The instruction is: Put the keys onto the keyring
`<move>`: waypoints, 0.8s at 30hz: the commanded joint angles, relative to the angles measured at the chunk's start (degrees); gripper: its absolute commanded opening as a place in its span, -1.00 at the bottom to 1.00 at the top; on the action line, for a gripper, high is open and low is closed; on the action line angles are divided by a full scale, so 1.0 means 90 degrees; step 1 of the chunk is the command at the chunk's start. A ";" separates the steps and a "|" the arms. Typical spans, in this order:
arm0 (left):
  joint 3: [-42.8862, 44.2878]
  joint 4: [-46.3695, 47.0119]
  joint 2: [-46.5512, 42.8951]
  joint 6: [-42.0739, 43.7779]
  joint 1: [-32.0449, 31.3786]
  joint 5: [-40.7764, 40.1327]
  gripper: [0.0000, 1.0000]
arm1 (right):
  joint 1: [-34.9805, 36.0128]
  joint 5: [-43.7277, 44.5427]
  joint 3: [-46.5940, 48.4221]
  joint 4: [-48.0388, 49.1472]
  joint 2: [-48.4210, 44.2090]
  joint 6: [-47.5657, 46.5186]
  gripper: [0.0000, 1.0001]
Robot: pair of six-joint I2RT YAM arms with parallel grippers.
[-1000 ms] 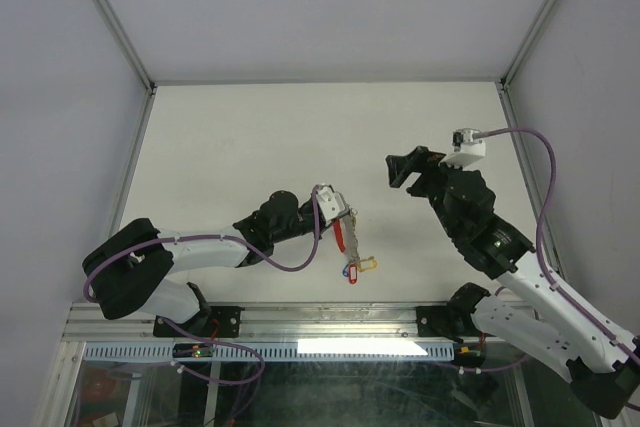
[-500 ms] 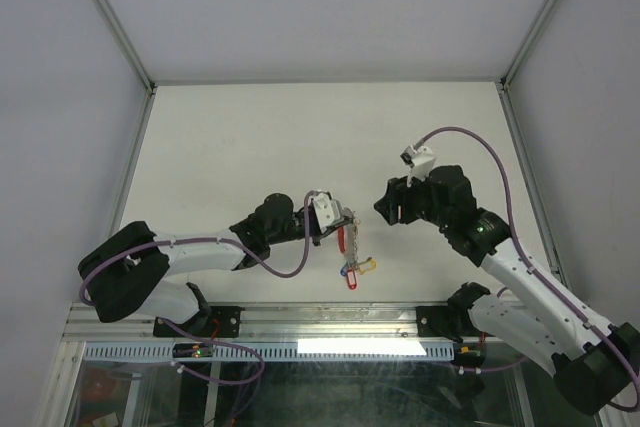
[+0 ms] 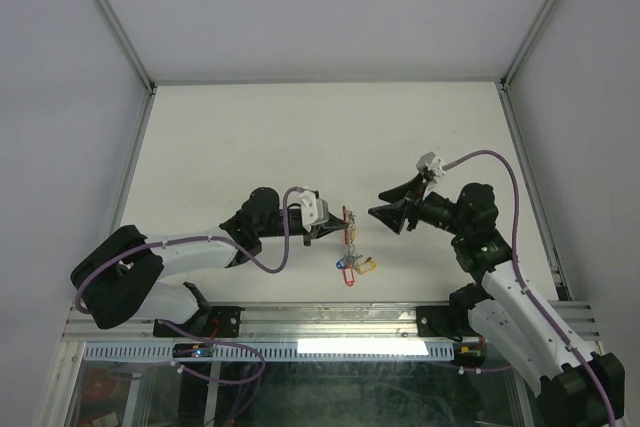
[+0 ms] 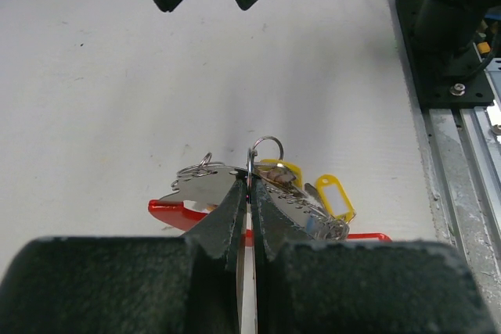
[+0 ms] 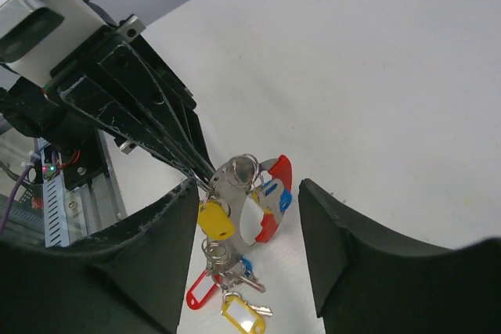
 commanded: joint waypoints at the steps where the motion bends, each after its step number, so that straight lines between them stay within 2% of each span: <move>1: -0.0040 0.0627 -0.0282 -0.0086 0.0126 0.0747 -1.00 | 0.0084 -0.0845 -0.0226 0.1707 -0.0068 -0.0311 0.13; 4: -0.0038 0.0626 -0.0271 -0.0059 0.0127 0.0917 -1.00 | 0.0394 -0.1198 0.0058 0.0960 0.0016 -0.1137 0.12; 11: -0.0033 0.0575 -0.0278 0.0031 0.0123 0.1104 -1.00 | 0.1136 -0.1128 0.1036 -0.1315 0.0686 -0.3198 0.00; 16: -0.0027 0.0539 -0.0276 0.0055 0.0126 0.1151 -1.00 | 0.1453 -0.0831 0.1092 -0.1444 0.0883 -0.3543 -0.17; 24: 0.0002 0.0527 -0.0234 0.0055 0.0127 0.1239 -1.00 | 0.1792 -0.0631 0.1038 -0.1295 0.1168 -0.3609 -0.34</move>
